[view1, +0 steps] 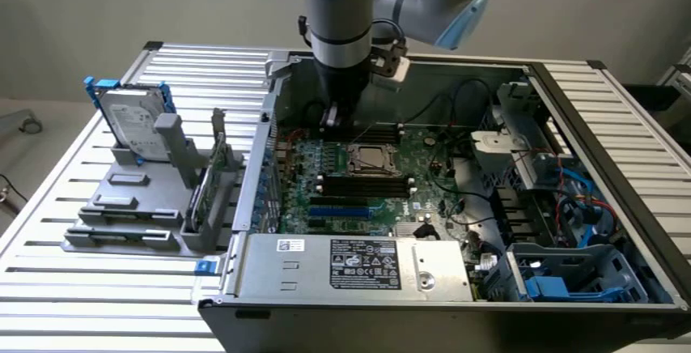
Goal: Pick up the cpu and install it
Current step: 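Close the cpu cover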
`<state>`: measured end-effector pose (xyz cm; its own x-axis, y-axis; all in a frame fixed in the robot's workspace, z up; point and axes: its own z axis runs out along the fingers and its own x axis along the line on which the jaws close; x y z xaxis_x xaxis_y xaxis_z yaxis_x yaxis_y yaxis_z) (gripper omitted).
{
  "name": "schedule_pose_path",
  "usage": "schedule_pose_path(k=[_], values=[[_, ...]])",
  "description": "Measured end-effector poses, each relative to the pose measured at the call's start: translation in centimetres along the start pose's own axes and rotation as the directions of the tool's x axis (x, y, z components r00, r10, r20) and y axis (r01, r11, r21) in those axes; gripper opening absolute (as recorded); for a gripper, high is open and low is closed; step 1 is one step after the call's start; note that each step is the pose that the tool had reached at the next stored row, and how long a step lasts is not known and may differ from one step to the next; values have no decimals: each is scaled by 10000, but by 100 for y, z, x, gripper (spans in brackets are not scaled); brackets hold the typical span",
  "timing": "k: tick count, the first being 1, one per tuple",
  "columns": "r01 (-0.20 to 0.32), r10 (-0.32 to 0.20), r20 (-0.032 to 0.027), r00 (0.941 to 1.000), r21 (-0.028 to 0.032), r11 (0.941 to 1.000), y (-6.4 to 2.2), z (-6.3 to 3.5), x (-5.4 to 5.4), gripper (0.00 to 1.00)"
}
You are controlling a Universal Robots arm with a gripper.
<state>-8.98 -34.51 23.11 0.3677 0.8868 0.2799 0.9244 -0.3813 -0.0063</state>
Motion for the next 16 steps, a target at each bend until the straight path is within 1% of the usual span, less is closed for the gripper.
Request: schedule_pose_path(k=[2, 5, 10, 16], values=[[-234, 234, -4, 9997, -67, 9997, 2, 12, -3, 11], [-442, 442, -7, 9990, -128, 9989, 11, 26, -3, 11], [-616, 615, -19, 9981, -188, 9979, 32, 47, 10, 11], [-723, 722, -42, 9974, -264, 9970, 35, 91, 27, 11]])
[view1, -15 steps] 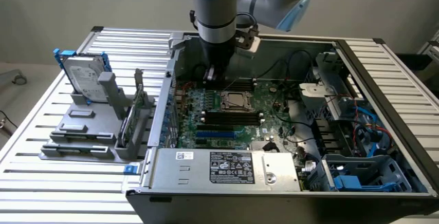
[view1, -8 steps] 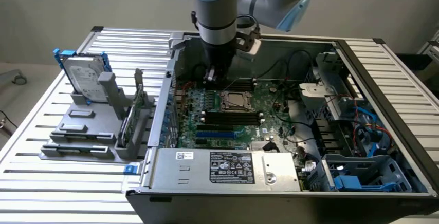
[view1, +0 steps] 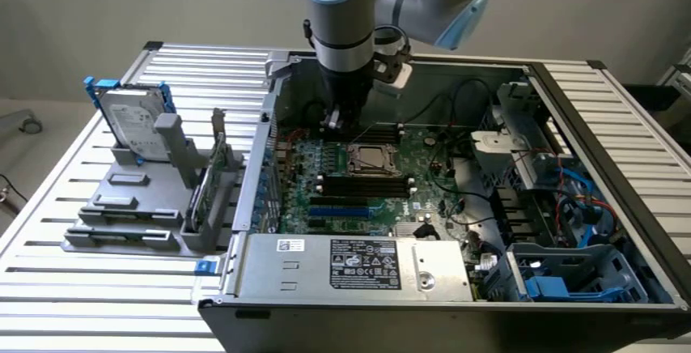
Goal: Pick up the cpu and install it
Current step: 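Close the cpu cover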
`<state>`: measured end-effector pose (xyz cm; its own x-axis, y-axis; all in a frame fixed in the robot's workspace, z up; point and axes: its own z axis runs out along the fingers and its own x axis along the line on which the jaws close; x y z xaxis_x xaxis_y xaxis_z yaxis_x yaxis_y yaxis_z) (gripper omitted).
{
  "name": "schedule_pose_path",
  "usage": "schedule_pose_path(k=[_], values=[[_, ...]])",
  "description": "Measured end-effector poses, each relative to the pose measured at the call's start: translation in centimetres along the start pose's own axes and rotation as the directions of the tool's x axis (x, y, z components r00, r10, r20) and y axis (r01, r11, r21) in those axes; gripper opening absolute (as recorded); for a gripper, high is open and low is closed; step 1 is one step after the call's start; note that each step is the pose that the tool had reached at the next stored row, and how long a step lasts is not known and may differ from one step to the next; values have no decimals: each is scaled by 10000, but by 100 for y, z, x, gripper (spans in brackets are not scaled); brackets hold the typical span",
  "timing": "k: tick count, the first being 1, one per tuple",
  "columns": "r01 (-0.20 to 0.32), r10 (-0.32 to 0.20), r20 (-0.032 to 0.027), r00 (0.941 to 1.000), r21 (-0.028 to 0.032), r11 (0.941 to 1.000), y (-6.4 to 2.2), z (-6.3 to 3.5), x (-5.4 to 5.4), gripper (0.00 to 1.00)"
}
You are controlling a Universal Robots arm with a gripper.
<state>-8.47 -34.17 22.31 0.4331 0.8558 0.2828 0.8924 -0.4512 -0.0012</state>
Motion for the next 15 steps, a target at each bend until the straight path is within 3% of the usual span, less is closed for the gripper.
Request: schedule_pose_path(k=[15], values=[[-281, 281, -33, 9996, -149, 9995, -28, 218, -5, 11]])
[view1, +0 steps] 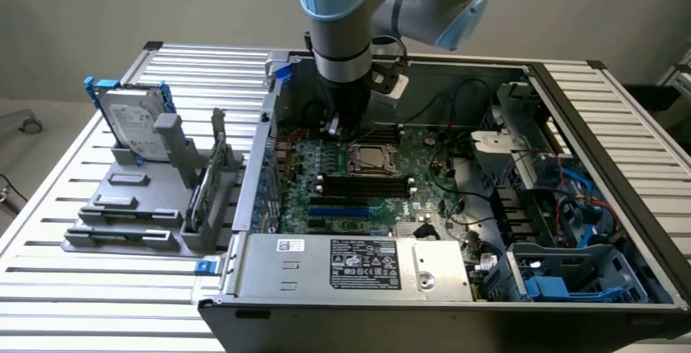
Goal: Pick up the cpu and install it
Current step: 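Close the cpu cover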
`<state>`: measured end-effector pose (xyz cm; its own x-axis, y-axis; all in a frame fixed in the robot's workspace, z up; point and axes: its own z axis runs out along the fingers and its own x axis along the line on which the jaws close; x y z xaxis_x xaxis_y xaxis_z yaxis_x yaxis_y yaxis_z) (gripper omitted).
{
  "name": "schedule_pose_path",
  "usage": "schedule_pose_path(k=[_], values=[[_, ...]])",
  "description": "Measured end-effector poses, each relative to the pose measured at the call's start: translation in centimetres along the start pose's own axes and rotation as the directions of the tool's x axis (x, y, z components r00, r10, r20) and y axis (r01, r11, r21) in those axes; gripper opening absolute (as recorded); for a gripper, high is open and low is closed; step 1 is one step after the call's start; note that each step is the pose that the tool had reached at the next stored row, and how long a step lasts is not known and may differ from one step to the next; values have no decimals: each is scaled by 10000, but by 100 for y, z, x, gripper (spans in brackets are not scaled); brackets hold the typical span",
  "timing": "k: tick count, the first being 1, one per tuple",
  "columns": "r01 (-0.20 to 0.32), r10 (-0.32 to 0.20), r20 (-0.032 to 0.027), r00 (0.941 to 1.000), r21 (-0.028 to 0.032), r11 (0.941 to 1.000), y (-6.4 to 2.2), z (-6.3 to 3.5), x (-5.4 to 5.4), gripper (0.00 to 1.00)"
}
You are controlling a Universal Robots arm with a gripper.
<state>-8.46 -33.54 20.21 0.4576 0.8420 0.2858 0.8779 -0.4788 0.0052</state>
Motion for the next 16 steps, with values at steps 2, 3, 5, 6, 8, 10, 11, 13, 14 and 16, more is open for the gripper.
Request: schedule_pose_path(k=[2, 3, 5, 6, 8, 10, 11, 13, 14, 16], values=[[-46, 46, 2, 10000, -26, 10000, -4, 27, 0, 11], [-68, 68, 11, 10000, -40, 10000, -6, 35, 1, 11], [-114, 114, 31, 9999, -67, 9999, -7, 40, 4, 11], [-137, 137, 36, 9999, -78, 9999, -8, 41, 6, 11], [-187, 187, 44, 9998, -97, 9998, -11, 42, 13, 11], [-246, 246, 43, 9997, -114, 9996, -19, 42, 29, 11], [-274, 275, 43, 9996, -123, 9995, -23, 40, 36, 11], [-321, 322, 43, 9995, -137, 9994, -31, 33, 50, 11], [-343, 344, 44, 9994, -143, 9993, -37, 26, 55, 11], [-397, 398, 43, 9992, -159, 9991, -47, 9, 62, 11]])
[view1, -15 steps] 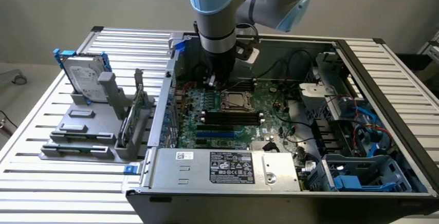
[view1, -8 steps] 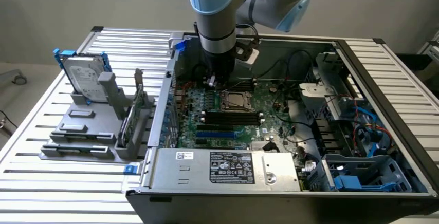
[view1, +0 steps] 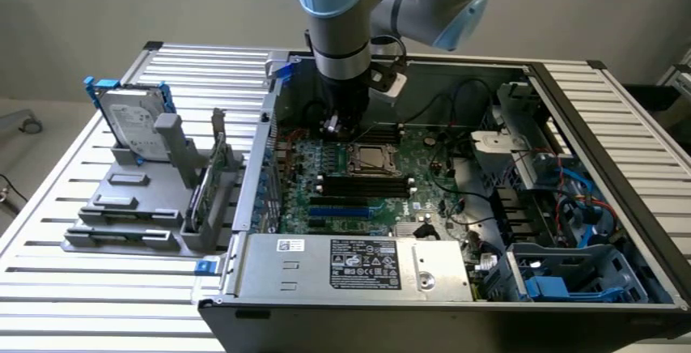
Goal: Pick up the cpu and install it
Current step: 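Close the cpu cover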
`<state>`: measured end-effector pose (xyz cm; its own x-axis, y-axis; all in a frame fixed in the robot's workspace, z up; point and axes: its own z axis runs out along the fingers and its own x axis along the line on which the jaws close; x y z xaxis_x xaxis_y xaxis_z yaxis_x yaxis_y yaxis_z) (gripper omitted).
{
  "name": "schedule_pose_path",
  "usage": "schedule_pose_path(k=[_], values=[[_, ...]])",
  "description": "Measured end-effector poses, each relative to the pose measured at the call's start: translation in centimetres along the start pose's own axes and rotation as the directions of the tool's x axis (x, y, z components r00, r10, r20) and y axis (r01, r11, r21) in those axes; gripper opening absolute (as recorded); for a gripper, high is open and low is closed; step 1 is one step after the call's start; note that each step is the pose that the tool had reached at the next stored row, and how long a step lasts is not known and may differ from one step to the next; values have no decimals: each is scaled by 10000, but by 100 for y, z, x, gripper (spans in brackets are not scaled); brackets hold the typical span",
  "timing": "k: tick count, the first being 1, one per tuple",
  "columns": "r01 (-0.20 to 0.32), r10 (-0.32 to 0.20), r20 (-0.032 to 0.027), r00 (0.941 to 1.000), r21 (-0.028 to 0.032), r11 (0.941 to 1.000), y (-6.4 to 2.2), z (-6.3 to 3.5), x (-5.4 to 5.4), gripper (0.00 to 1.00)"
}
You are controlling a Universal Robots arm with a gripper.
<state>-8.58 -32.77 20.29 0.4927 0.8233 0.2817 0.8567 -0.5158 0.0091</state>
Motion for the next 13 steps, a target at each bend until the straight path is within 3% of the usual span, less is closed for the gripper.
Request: schedule_pose_path(k=[9, 13], values=[[-435, 435, 3, 9991, -127, 9990, -28, -23, -11, 11], [-460, 460, 6, 9989, -126, 9989, -27, -30, -15, 11]])
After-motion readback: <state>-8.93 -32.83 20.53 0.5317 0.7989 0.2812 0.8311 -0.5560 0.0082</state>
